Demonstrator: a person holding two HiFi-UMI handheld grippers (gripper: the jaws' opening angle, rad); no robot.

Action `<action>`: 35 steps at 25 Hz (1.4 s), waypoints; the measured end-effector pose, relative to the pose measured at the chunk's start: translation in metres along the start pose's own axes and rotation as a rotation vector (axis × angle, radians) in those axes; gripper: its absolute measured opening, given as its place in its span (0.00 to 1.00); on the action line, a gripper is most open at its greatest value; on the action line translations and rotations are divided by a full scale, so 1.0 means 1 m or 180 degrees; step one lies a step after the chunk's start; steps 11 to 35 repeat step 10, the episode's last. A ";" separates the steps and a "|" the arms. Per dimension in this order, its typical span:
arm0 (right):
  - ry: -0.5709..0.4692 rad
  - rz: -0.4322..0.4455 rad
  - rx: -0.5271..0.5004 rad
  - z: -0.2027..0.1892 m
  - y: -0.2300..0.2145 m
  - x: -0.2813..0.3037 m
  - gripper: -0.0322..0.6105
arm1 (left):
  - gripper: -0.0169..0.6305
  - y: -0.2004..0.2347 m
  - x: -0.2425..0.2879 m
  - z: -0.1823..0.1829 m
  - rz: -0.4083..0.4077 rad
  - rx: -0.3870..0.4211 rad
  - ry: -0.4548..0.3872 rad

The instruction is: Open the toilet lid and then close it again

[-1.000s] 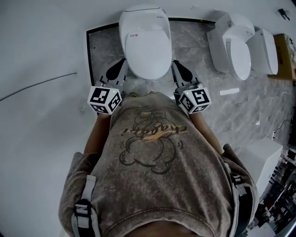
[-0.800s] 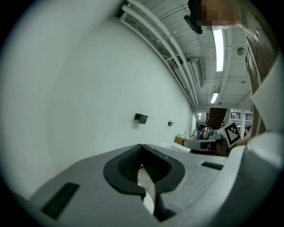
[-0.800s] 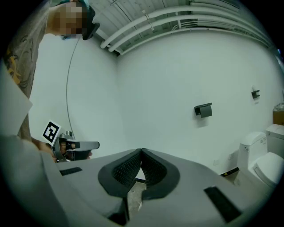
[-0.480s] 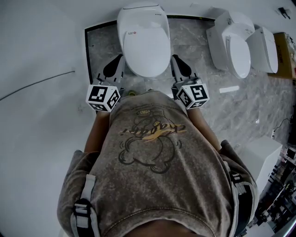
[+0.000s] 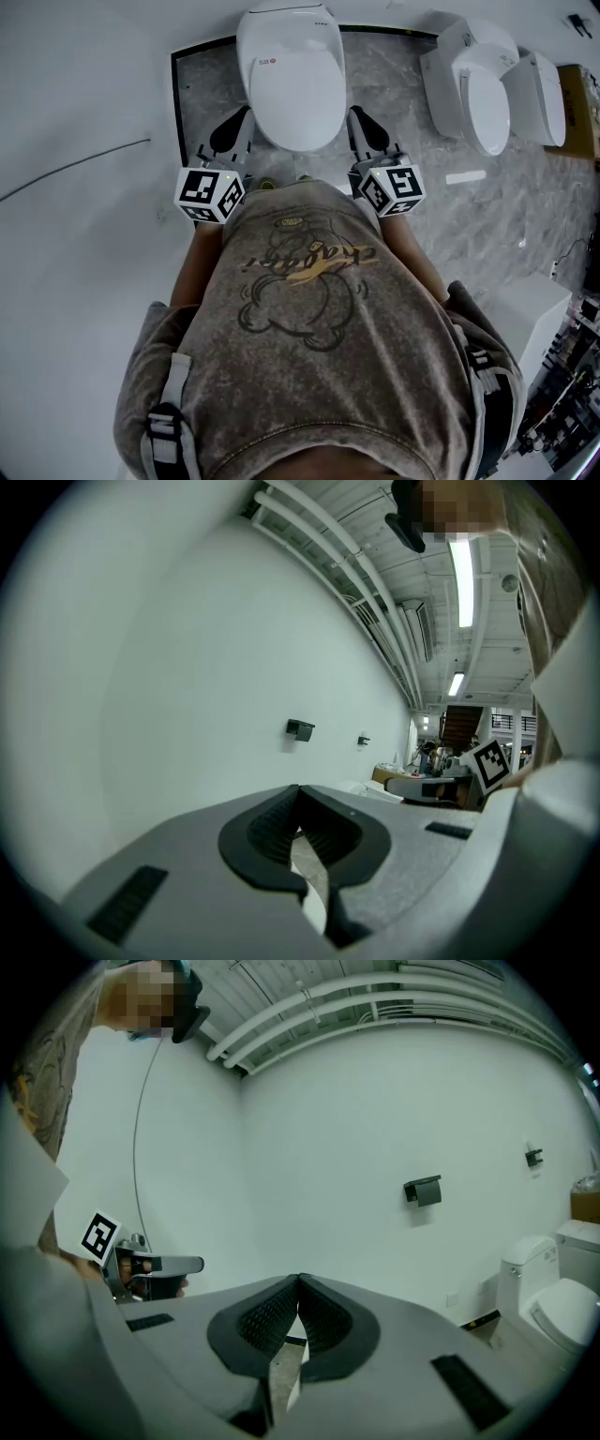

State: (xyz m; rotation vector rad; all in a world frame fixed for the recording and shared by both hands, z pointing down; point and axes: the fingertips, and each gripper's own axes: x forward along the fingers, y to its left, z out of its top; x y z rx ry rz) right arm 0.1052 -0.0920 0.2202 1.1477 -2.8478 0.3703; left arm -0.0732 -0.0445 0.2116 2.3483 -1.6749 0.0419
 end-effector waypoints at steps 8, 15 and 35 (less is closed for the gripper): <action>-0.0007 0.0037 -0.0010 0.000 0.001 -0.001 0.09 | 0.04 0.000 0.000 -0.002 0.0007 -0.0015 0.0026; -0.0005 0.0038 -0.0012 -0.001 0.001 -0.001 0.09 | 0.04 -0.001 -0.001 -0.004 0.0009 -0.0024 0.0031; -0.0005 0.0038 -0.0012 -0.001 0.001 -0.001 0.09 | 0.04 -0.001 -0.001 -0.004 0.0009 -0.0024 0.0031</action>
